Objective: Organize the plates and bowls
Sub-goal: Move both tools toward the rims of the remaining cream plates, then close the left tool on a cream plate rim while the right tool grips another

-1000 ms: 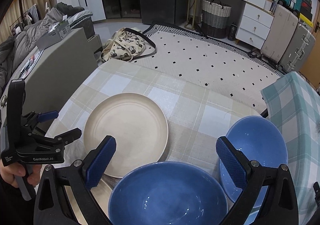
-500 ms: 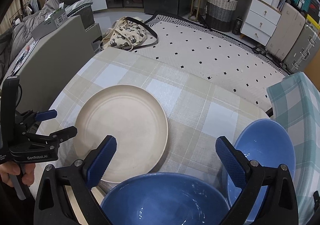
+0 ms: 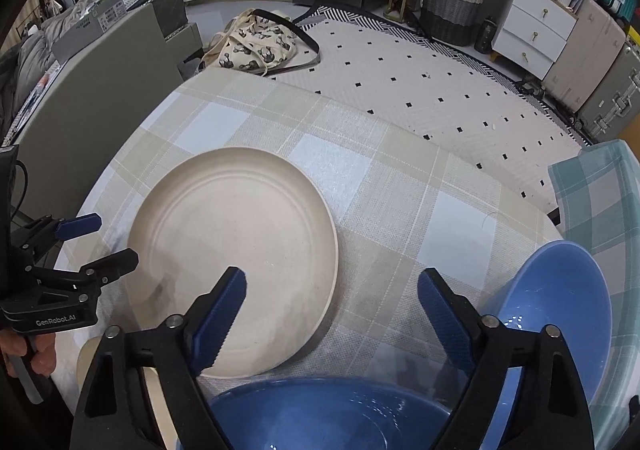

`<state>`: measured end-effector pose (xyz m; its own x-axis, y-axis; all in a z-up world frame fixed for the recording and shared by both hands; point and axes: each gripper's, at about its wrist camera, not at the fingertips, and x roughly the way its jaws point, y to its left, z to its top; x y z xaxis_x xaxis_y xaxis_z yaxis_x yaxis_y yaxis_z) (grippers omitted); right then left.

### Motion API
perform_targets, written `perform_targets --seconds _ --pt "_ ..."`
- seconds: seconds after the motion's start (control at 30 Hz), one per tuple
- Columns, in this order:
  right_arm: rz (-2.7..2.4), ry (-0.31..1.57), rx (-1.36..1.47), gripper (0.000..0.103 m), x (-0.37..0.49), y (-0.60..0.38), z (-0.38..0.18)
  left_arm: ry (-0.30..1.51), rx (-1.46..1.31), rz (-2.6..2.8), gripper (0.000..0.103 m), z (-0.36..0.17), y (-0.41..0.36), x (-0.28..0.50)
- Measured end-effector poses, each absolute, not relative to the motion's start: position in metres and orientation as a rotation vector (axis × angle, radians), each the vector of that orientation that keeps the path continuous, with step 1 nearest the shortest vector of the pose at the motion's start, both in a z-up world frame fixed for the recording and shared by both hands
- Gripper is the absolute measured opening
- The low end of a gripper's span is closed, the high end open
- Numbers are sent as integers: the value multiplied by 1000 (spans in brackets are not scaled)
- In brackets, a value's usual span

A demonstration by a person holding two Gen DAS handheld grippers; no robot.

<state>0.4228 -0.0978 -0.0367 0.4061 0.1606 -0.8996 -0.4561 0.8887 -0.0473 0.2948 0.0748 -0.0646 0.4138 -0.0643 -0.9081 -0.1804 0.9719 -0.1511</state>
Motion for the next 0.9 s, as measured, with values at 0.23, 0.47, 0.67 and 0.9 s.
perform_targets --seconds 0.23,0.47,0.67,0.9 --pt "398 1124 -322 80 431 -98 -49 1160 -227 73 74 -69 74 295" --pt "399 1156 -322 76 436 -99 -60 1181 -233 68 65 -75 72 296" --pt "412 1192 -332 63 440 -95 -70 1196 -229 58 52 -78 69 296" --pt "427 1210 -337 46 440 -92 -77 1209 -222 41 36 -82 66 296"
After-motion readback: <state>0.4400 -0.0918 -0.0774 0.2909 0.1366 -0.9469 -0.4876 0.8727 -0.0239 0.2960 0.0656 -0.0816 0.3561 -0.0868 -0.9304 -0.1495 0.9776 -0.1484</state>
